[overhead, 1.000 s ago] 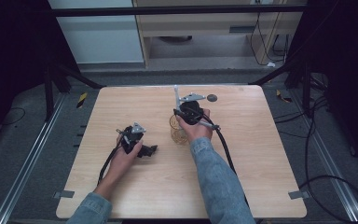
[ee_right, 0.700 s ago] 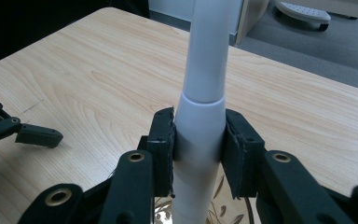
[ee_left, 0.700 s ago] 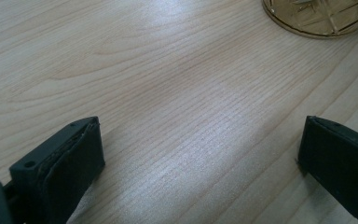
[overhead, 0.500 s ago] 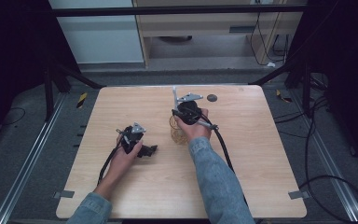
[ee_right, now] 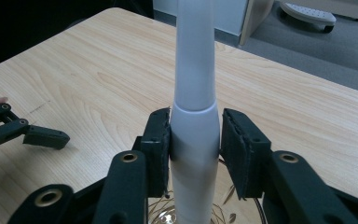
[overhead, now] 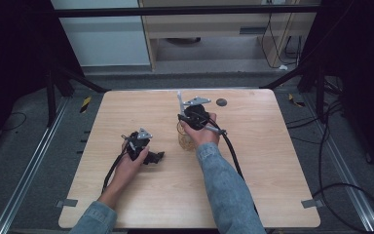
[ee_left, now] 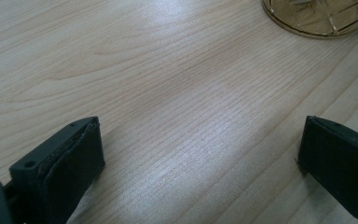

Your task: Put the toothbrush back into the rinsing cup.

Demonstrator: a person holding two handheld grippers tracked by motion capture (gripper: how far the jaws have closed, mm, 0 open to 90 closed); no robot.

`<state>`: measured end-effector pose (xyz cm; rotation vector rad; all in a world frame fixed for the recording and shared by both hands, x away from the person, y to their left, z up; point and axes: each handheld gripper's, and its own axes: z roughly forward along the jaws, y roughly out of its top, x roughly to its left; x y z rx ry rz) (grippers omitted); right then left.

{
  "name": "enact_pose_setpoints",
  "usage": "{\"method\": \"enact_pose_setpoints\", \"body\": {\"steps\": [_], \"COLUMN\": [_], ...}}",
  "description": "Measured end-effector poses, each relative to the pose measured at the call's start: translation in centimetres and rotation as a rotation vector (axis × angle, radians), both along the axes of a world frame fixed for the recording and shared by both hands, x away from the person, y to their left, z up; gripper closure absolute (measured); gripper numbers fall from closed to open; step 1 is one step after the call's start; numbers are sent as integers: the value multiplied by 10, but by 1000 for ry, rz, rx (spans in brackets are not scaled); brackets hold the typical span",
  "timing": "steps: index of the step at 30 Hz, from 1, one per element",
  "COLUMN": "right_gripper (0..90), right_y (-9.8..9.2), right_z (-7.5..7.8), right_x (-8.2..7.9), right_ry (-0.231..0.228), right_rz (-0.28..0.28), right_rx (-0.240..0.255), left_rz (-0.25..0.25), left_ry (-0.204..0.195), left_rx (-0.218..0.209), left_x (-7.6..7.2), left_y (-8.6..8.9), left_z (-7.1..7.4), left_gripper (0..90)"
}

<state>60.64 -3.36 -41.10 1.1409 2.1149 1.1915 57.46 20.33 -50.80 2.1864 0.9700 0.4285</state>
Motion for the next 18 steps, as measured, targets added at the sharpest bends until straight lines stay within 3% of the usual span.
{"method": "enact_pose_setpoints", "body": {"steps": [18], "right_gripper": [473], "right_y": [2], "right_z": [4], "right_x": [-6], "right_ry": [-3], "right_rz": [-8], "right_rx": [13], "left_rz": [0], "left_ry": [0], "left_rx": [0], "left_x": [0], "left_y": [0], "left_z": [0], "left_gripper": [0]}}
